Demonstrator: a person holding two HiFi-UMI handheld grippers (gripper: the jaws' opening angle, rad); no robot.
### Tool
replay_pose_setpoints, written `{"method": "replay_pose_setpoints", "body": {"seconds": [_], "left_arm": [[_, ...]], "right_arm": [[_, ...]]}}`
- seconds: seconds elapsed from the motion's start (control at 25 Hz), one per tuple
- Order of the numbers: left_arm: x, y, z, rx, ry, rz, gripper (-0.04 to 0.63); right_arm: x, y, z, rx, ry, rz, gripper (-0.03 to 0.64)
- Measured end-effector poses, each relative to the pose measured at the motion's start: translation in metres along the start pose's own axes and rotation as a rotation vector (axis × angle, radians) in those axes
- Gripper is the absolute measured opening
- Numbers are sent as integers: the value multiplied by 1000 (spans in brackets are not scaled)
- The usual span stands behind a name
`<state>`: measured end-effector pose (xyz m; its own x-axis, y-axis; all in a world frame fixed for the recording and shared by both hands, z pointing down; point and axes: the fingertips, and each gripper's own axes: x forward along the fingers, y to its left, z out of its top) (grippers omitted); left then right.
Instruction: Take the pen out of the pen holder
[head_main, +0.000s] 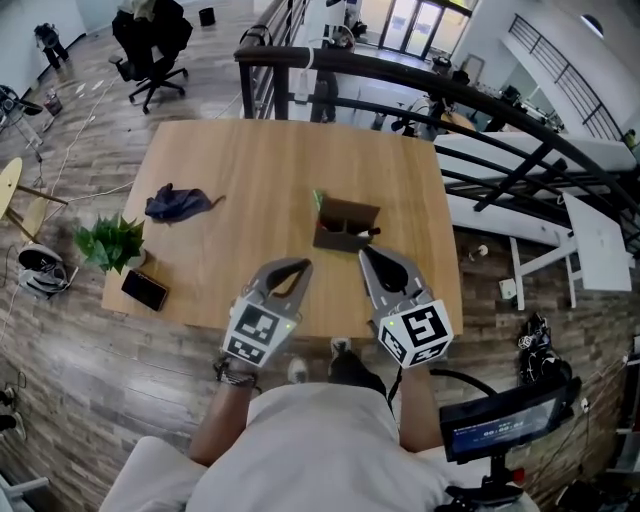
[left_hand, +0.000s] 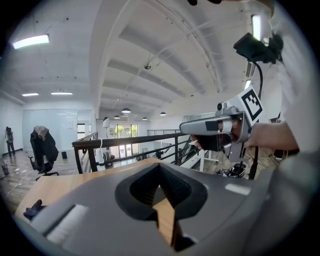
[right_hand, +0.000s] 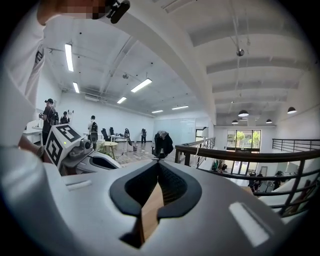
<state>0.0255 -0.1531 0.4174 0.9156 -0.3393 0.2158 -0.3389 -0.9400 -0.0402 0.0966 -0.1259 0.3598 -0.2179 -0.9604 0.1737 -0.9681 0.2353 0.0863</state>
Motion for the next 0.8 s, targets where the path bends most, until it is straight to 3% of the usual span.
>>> {"method": "replay_pose_setpoints", "body": {"seconds": [0.6, 0.8], "left_arm": [[24, 39, 4, -40, 48, 144, 0], [27, 39, -2, -50, 73, 159, -1]], "right_arm": [[70, -34, -39, -69, 158, 124, 29], [90, -30, -64, -188, 255, 162, 48]]}}
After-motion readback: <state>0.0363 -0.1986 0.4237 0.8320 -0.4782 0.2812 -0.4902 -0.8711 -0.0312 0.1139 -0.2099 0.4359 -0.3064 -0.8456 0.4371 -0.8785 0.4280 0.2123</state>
